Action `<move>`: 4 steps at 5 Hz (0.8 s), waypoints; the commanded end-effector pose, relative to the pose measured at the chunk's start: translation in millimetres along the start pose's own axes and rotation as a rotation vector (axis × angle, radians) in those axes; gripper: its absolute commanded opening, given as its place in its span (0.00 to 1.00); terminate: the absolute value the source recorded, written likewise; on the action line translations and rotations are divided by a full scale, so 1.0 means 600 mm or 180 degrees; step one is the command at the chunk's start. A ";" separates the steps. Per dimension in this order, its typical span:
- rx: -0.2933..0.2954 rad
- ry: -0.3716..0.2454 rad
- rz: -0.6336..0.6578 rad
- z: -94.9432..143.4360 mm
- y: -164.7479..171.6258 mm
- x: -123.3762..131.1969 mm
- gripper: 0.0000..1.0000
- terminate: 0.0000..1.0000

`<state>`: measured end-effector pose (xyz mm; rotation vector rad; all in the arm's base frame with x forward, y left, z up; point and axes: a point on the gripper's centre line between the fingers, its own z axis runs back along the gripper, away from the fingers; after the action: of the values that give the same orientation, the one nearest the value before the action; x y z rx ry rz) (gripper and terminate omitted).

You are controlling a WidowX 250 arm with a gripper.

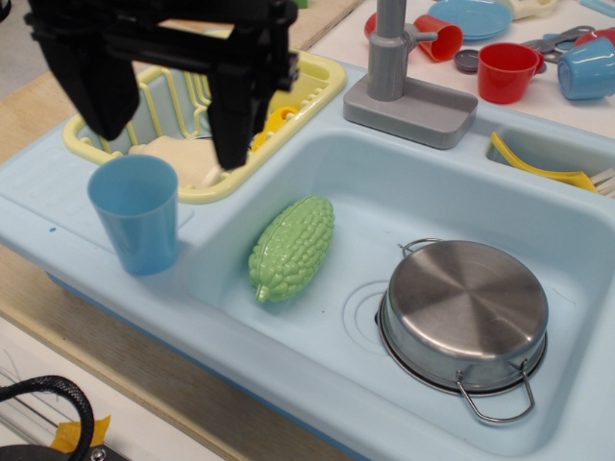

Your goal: Put cup from anywhere into sink

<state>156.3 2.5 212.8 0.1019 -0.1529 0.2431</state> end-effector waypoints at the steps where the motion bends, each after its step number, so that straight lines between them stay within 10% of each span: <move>1: 0.0059 0.0123 0.0153 -0.004 0.021 0.016 1.00 0.00; 4: -0.0347 0.0152 0.0022 -0.069 0.016 0.014 1.00 0.00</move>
<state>164.2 16.5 166.5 -0.0334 -0.1051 0.2392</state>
